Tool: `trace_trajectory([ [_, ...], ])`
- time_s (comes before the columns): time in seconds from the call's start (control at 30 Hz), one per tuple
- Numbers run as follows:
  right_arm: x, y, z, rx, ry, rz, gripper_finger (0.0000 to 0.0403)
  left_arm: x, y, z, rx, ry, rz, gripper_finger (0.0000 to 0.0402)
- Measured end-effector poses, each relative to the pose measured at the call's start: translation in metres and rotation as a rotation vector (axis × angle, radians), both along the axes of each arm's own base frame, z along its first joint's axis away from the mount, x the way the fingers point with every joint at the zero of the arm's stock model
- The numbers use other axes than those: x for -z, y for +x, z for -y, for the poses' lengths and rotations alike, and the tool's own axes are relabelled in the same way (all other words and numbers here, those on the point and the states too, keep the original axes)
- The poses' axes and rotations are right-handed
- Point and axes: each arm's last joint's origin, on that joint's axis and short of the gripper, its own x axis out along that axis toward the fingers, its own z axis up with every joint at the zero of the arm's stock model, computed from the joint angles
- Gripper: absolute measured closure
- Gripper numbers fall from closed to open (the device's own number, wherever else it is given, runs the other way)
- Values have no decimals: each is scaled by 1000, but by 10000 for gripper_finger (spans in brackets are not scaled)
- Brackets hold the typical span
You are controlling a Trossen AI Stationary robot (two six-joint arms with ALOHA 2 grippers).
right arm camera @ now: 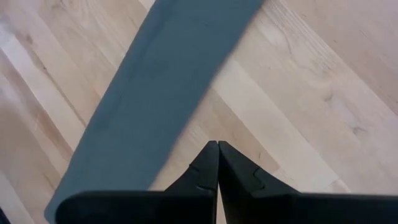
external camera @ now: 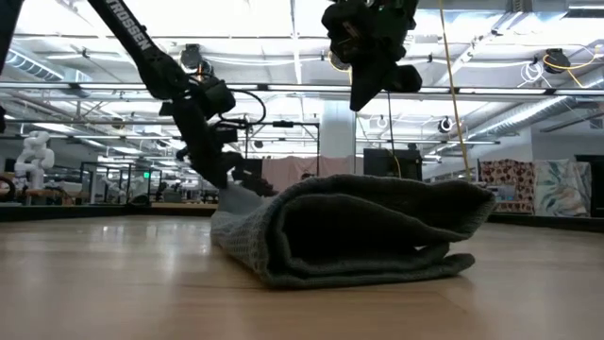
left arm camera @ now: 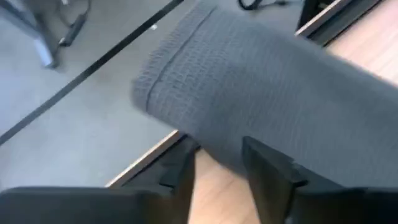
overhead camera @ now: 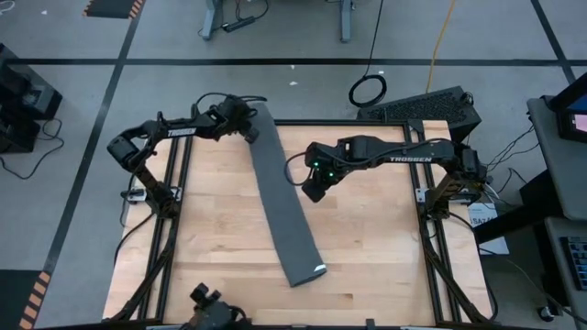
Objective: Roll towel into tight, uniform cylinder
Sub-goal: Roll the towel
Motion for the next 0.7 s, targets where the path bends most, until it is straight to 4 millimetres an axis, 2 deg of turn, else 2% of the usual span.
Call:
trace_trajectory([
  [0.1, 9, 5, -1, -13, 13, -21, 403, -12, -3, 2, -27, 12, -92, 223],
  [0.2, 22, 18, -6, -54, 54, -18, 403, -40, -9, 2, -71, -34, -131, 198],
  [0.3, 38, 35, -16, -89, 102, 14, 403, -69, -18, -3, -103, -139, -35, 191],
  [0.43, 55, 55, -32, -87, 158, 77, 403, -98, -31, -27, -125, -230, 160, 192],
  [0.57, 61, 63, -44, -77, 197, 110, 403, -91, -43, -62, -184, -282, 188, 187],
  [0.63, 60, 64, -46, -53, 211, 117, 403, -79, -47, -80, -193, -323, 209, 179],
  [0.7, 61, 64, -47, -14, 225, 113, 403, -58, -51, -93, -196, -407, 220, 170],
])
